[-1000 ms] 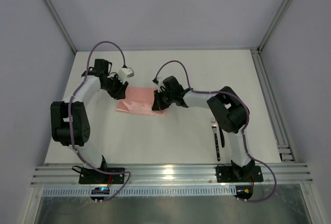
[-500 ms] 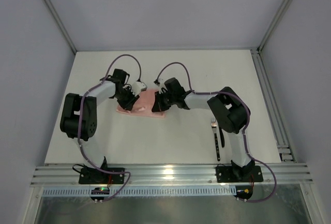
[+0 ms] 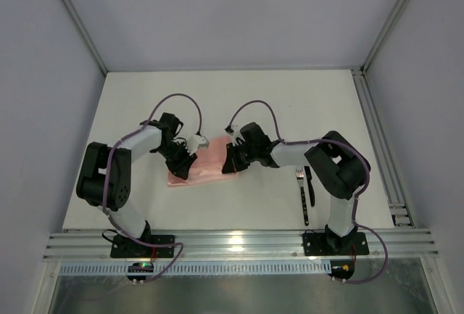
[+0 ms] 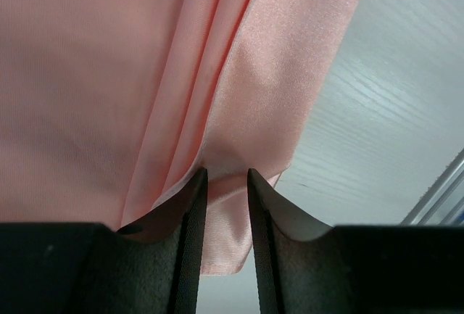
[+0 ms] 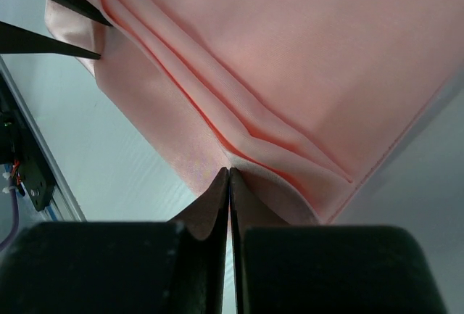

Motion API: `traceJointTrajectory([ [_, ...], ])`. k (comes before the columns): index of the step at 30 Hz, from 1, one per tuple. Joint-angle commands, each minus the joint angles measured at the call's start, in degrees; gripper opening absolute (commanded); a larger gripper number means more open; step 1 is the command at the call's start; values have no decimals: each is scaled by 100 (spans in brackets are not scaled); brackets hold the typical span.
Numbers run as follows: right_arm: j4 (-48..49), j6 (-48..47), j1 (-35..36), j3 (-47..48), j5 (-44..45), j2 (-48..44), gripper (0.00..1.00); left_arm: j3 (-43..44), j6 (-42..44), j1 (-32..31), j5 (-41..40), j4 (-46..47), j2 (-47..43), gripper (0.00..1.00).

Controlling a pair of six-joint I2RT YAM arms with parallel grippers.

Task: Fold the napkin into a case and place the utensils inside
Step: Fold the lower triangle-folded napkin at the center of the board.

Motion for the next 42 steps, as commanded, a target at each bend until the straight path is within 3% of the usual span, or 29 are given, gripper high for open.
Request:
traceJointTrajectory([
  [1,-312,-61,10,8,74,-232,4,-118,-19,-11,258,-454,-79,32],
  [8,-243,-88,-8,447,21,-144,5,198,-432,15,-233,-120,-28,32],
  [17,-190,0,-210,1080,13,778,4,277,-600,384,57,65,202,32],
  [26,-216,-26,-263,1212,74,920,4,348,-617,420,452,100,0,37],
  [32,-566,-158,-254,1405,232,587,4,339,-889,420,-188,460,87,34],
  [37,-1200,-571,-123,1556,988,-326,4,348,-986,420,-163,487,386,33],
  [42,-226,-71,228,713,611,-426,4,365,-1012,420,-84,417,377,33],
])
